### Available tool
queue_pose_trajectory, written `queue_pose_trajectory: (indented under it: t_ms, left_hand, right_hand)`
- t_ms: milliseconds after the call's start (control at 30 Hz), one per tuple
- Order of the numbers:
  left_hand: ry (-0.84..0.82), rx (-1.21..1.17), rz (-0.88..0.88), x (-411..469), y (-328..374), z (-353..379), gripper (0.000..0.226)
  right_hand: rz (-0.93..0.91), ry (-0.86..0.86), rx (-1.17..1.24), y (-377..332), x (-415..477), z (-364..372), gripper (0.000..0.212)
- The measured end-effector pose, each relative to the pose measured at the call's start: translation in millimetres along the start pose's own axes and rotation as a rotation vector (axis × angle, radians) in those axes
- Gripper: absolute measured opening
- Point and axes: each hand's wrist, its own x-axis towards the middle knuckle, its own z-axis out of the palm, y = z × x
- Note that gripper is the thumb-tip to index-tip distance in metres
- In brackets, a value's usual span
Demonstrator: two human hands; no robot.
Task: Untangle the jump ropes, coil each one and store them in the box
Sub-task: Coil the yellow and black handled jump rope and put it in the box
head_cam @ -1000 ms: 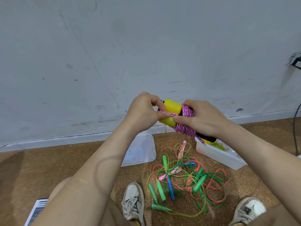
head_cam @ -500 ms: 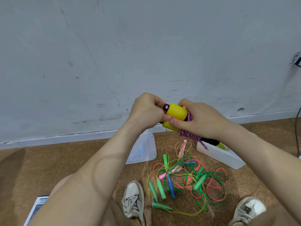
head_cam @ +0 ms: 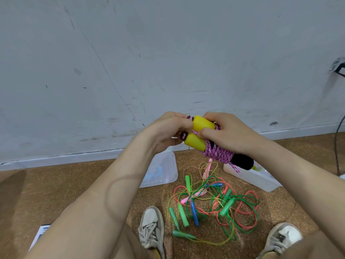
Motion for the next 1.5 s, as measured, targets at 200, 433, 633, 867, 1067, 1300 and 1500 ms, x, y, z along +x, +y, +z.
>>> queue_pose_trajectory:
  t_ms: [200, 433, 633, 867, 1067, 1300, 1500]
  left_hand:
    - [0.089, -0.093, 0.067, 3.1, -3.0, 11.6, 0.021]
    - [0.139, -0.172, 0.021, 2.4, -1.2, 23.7, 0.032]
    - [0.221, -0.21, 0.009, 3.7, -2.6, 32.4, 0.027]
    - [-0.037, -0.558, 0.003, 2.7, -1.3, 15.6, 0.002]
    - [-0.329, -0.744, 0.082, 2.9, -9.7, 5.1, 0.031]
    - [-0.056, -0.41, 0.405, 5.9, -6.0, 28.9, 0.025]
    - [0.022, -0.124, 0.484, 4.3, 0.7, 30.2, 0.021]
  right_hand:
    - [-0.011, 0.126, -0.054, -3.9, -0.9, -2.2, 0.034]
    - [0.159, 0.131, 0.069, -5.6, 4.0, 3.0, 0.032]
    - [0.153, 0.182, -0.014, -7.5, 1.8, 5.7, 0.026]
    - [0.198, 0.159, 0.391, -10.5, 0.8, -5.8, 0.031]
    - [0.164, -0.009, 0.992, -12.8, -3.0, -16.1, 0.023]
    - [0.268, 0.012, 1.245, -21.6, -11.0, -16.5, 0.025]
    - [0.287, -0.007, 1.182, -18.0, -13.5, -15.1, 0.027]
